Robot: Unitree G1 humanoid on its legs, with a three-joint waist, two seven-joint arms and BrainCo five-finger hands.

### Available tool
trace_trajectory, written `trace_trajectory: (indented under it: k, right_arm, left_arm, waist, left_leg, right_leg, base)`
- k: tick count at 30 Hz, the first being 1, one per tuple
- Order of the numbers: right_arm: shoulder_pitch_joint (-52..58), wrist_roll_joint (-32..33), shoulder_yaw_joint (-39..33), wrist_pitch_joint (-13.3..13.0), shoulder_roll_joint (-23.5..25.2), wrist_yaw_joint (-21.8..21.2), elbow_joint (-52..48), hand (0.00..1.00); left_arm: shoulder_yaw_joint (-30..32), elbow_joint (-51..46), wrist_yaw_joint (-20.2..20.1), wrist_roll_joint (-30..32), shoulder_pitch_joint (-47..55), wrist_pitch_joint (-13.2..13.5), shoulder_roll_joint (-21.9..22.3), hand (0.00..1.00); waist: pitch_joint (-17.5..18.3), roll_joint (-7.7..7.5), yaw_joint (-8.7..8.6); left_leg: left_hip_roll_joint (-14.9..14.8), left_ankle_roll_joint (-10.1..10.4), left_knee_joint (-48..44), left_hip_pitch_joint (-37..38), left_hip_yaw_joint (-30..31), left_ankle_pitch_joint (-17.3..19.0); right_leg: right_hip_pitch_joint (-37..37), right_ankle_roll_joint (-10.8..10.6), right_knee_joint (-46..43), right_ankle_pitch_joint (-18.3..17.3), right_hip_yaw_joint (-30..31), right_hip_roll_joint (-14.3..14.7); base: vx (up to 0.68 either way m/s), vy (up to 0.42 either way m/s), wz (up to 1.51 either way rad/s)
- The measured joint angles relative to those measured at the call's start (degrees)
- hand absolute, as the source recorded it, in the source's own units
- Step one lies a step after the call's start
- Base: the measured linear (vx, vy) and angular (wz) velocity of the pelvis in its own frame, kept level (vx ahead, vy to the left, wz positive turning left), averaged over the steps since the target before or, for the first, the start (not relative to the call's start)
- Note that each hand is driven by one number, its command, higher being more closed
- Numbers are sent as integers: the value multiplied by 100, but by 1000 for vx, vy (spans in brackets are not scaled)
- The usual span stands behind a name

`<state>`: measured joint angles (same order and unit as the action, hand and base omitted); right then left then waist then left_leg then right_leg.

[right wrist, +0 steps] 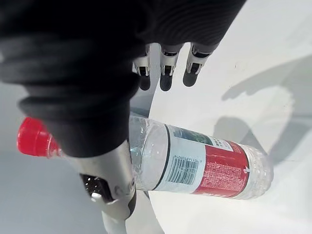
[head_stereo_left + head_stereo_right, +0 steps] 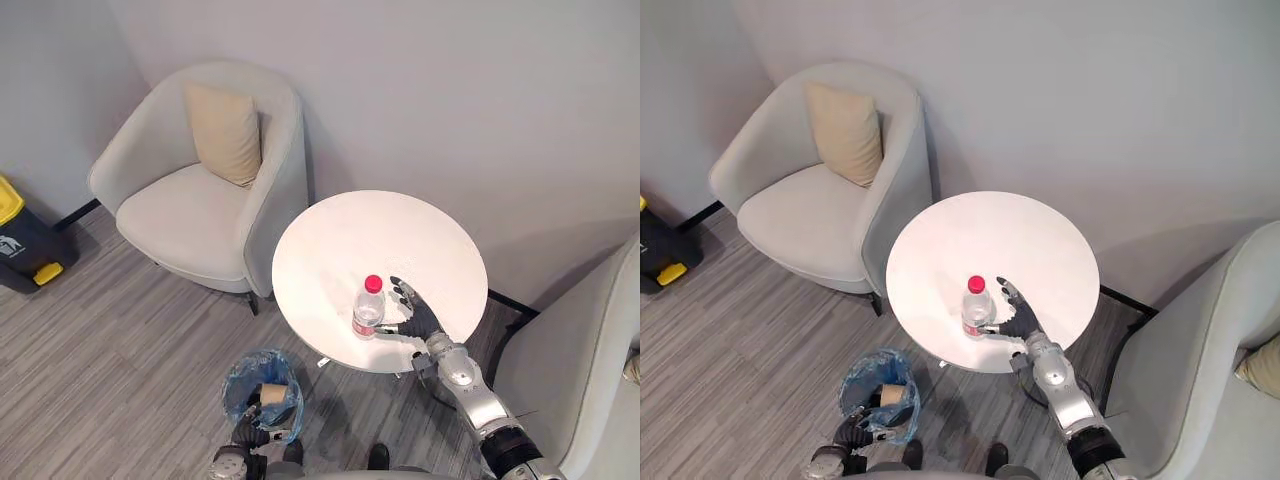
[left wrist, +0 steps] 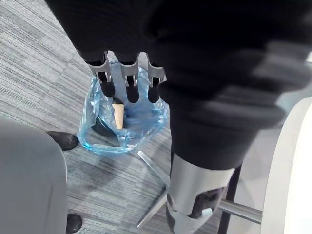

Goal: Gather rubbish on tea table into small bin, then transfer packed bag to large trash can.

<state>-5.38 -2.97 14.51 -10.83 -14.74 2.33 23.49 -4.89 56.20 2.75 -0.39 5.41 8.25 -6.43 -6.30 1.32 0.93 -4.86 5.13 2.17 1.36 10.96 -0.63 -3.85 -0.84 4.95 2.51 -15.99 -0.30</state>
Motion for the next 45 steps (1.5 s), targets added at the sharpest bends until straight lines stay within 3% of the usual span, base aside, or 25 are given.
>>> trace_trajectory:
  k: [12, 23, 24, 26, 39, 45]
  right_arm:
    - [-143, -106, 2, 12, 110, 70, 507, 0]
    - [-1038, -29, 135, 17, 126, 237, 788, 0]
    - [-1118, 14, 199, 15, 155, 268, 895, 100]
    - [-1178, 18, 209, 17, 220, 297, 953, 100]
    - [-1717, 124, 235, 109, 421, 413, 1128, 100]
    - [-1082, 133, 98, 60, 304, 510, -378, 100]
  left_arm:
    - [-128, -82, 14, -9, 11, 0, 0, 0]
    - [-195, -289, 112, -178, -92, 107, 19, 0]
    - [-228, -289, 114, -180, -100, 107, 19, 0]
    - [-240, -288, 116, -180, -147, 108, 29, 0]
    - [-244, -417, 233, -243, -203, 110, 63, 0]
    - [-240, -442, 237, -239, -197, 108, 64, 0]
  waist:
    - [-4, 0, 26]
    - [-434, 134, 202]
    - [-437, 136, 231]
    - [-442, 145, 312]
    - [-603, 180, 325]
    - [-603, 179, 312]
  left_leg:
    - [-6, 31, 92, -3, 31, -56]
    - [-7, 50, 93, -361, 159, -224]
    - [0, 50, 95, -365, 159, -224]
    - [5, 49, 97, -403, 158, -225]
    - [19, 56, 103, -549, 271, -242]
    - [-1, 57, 126, -484, 182, -240]
  right_leg:
    - [7, 26, -2, 2, -68, -3]
    - [429, 58, -312, -74, -199, -49]
    - [437, 48, -321, -81, -200, -58]
    - [513, 43, -382, -108, -193, -73]
    - [611, 43, -431, -170, -310, -90]
    - [611, 43, -464, -170, -219, -83]
  base:
    - [6, 5, 3]
    - [-42, 6, 6]
    - [0, 0, 0]
    - [0, 0, 0]
    - [9, 5, 5]
    - [-14, 12, -6]
